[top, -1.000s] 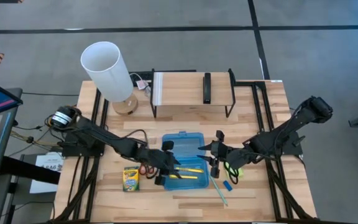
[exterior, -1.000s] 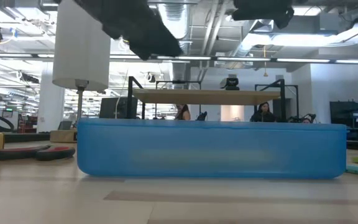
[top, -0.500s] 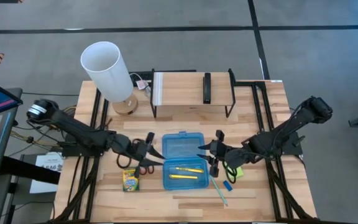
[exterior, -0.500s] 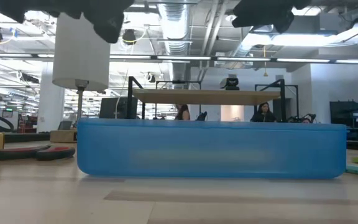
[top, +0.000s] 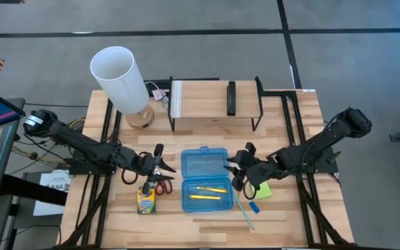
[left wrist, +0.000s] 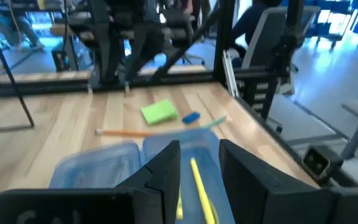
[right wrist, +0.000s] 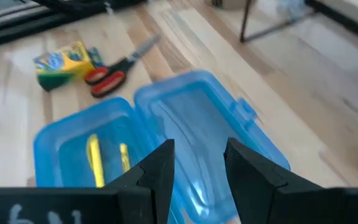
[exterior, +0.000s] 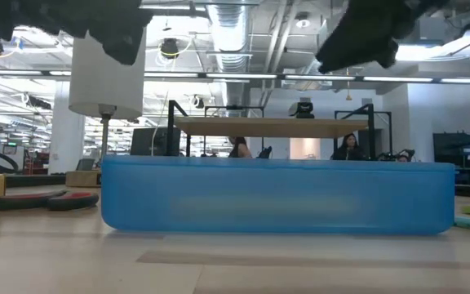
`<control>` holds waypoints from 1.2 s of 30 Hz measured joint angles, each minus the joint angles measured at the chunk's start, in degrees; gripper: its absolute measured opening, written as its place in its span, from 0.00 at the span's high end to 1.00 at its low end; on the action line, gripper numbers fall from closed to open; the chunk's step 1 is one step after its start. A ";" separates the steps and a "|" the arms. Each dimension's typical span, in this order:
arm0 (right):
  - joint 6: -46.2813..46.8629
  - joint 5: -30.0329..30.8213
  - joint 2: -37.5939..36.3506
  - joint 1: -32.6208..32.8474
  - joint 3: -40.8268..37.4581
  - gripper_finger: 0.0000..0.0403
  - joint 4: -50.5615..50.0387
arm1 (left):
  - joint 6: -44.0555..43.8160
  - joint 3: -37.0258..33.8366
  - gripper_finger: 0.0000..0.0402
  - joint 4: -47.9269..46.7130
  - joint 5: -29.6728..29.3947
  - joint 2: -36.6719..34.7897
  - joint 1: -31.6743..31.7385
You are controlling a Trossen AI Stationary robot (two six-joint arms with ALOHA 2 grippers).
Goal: Pack school essentials
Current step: Put the green sticky notes into the blue supply box
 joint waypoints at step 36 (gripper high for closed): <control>18.01 -26.35 8.56 13.70 0.09 0.61 -28.98 | -2.26 -3.97 0.76 -3.89 -1.40 -9.04 0.28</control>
